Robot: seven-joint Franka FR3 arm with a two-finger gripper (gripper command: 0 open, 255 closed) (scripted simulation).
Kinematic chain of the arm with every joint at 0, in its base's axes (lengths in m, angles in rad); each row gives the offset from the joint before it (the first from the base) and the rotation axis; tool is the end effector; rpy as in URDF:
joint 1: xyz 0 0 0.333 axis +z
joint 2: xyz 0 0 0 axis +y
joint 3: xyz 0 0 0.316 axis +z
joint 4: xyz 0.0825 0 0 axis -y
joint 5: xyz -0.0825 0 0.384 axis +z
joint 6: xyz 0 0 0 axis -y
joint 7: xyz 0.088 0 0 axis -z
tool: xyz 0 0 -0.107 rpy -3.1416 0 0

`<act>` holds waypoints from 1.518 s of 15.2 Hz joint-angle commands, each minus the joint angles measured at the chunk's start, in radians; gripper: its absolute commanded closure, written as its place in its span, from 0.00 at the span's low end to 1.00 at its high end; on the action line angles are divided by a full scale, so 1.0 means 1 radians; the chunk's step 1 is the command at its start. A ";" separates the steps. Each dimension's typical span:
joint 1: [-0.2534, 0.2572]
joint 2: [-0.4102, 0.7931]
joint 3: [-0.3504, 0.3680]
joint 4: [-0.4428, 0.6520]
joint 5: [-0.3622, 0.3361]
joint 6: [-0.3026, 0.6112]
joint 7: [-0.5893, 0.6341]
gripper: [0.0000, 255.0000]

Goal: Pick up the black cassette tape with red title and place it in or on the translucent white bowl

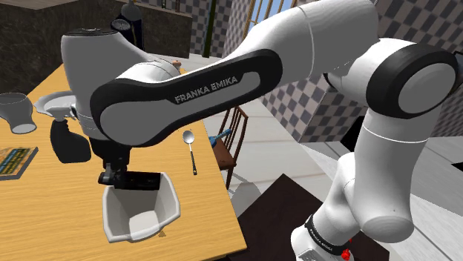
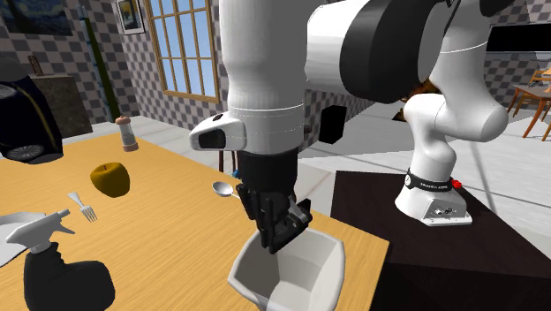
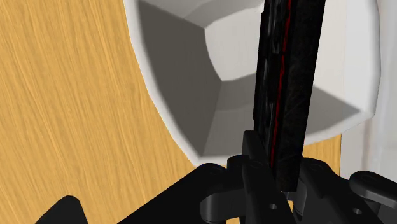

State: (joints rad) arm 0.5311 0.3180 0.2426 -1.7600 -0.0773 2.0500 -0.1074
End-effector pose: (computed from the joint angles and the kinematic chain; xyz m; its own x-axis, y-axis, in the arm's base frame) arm 0.4670 0.4340 0.3888 0.6165 0.7872 -0.0169 0.7872 -0.6166 -0.0091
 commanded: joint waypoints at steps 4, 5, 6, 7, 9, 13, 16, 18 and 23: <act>0.003 0.025 -0.003 -0.034 -0.008 0.059 0.007 1.00; 0.003 0.031 -0.003 -0.040 -0.010 0.070 0.008 1.00; 0.004 0.037 -0.004 -0.045 -0.012 0.081 0.009 1.00; 0.004 0.043 -0.005 -0.051 -0.014 0.093 0.011 1.00; 0.005 0.056 -0.007 -0.061 -0.018 0.115 0.013 1.00; 0.005 0.056 -0.007 -0.061 -0.018 0.115 0.013 1.00; 0.005 0.056 -0.007 -0.061 -0.018 0.115 0.013 1.00; 0.005 0.056 -0.007 -0.061 -0.018 0.115 0.013 0.00; 0.005 0.056 -0.007 -0.061 -0.018 0.115 0.013 0.00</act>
State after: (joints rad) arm 0.5365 0.3737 0.2359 -1.8205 -0.0954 2.1650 -0.0943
